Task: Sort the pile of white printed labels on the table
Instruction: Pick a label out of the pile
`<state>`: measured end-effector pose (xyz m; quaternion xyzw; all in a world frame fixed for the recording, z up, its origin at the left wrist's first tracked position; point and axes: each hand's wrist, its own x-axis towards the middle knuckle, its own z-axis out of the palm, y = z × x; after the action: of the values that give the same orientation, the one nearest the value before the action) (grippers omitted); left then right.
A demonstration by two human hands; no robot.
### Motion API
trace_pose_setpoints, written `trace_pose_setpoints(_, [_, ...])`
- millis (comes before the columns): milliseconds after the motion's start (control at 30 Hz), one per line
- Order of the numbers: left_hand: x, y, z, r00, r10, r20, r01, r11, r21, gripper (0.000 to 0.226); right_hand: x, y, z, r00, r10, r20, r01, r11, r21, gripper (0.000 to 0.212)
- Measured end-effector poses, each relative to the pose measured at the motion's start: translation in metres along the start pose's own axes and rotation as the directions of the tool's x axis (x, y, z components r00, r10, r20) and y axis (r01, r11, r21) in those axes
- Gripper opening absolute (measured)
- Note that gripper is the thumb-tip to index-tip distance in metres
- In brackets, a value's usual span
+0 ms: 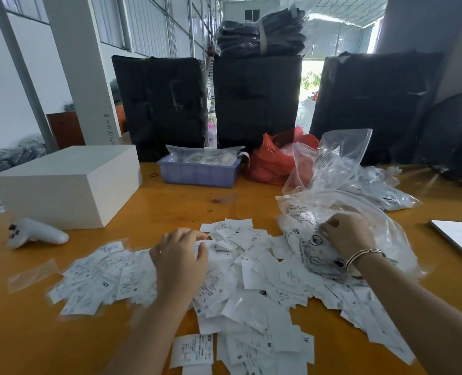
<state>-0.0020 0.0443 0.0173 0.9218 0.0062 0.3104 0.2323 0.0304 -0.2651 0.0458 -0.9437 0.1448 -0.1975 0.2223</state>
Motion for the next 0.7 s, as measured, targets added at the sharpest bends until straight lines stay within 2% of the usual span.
trace_pose_setpoints(100, [-0.002, 0.004, -0.001, 0.999, 0.047, -0.022, -0.047, 0.998, -0.036, 0.011, 0.002, 0.001, -0.004, 0.996, -0.025, -0.080, 0.026, 1.000, 0.004, 0.037])
trace_pose_setpoints(200, [-0.004, 0.010, -0.004, 0.991, 0.120, -0.064, -0.126, 0.985, -0.118, 0.008, -0.005, -0.013, -0.014, 0.960, -0.093, -0.265, 0.143, 0.974, 0.177, 0.021])
trace_pose_setpoints(267, [-0.005, 0.016, -0.005, 0.983, 0.175, -0.049, -0.182, 0.952, -0.248, 0.017, -0.020, -0.035, -0.020, 0.930, -0.184, -0.318, 0.288, 0.903, 0.320, 0.011])
trace_pose_setpoints(300, [-0.006, 0.019, -0.007, 0.980, 0.196, -0.029, -0.194, 0.921, -0.338, 0.025, -0.030, -0.047, -0.021, 0.916, -0.254, -0.312, 0.365, 0.850, 0.380, 0.006])
trace_pose_setpoints(367, [-0.008, 0.025, -0.010, 0.976, 0.210, 0.059, -0.150, 0.845, -0.514, 0.029, -0.054, -0.068, -0.015, 0.886, -0.403, -0.230, 0.464, 0.755, 0.464, 0.017])
trace_pose_setpoints(433, [-0.010, 0.027, -0.013, 0.961, 0.209, 0.184, -0.045, 0.768, -0.638, 0.034, -0.076, -0.082, -0.001, 0.863, -0.497, -0.092, 0.469, 0.721, 0.510, 0.024])
trace_pose_setpoints(500, [-0.010, 0.025, -0.013, 0.937, 0.211, 0.279, 0.036, 0.735, -0.677, 0.049, -0.092, -0.090, 0.014, 0.854, -0.521, 0.001, 0.438, 0.719, 0.540, 0.029])
trace_pose_setpoints(567, [-0.010, 0.022, -0.012, 0.916, 0.224, 0.332, 0.056, 0.749, -0.660, 0.065, -0.099, -0.092, 0.025, 0.834, -0.552, 0.026, 0.446, 0.700, 0.557, 0.031])
trace_pose_setpoints(600, [-0.010, 0.021, -0.011, 0.906, 0.225, 0.357, 0.068, 0.757, -0.650, 0.067, -0.100, -0.093, 0.029, 0.819, -0.574, 0.026, 0.463, 0.686, 0.561, 0.029])
trace_pose_setpoints(633, [-0.010, 0.020, -0.010, 0.898, 0.222, 0.379, 0.077, 0.770, -0.634, 0.060, -0.101, -0.092, 0.032, 0.809, -0.588, 0.020, 0.475, 0.673, 0.567, 0.028])
trace_pose_setpoints(700, [-0.010, 0.020, -0.005, 0.902, 0.207, 0.379, 0.067, 0.800, -0.596, 0.026, -0.102, -0.091, 0.036, 0.811, -0.585, 0.012, 0.465, 0.656, 0.594, 0.036])
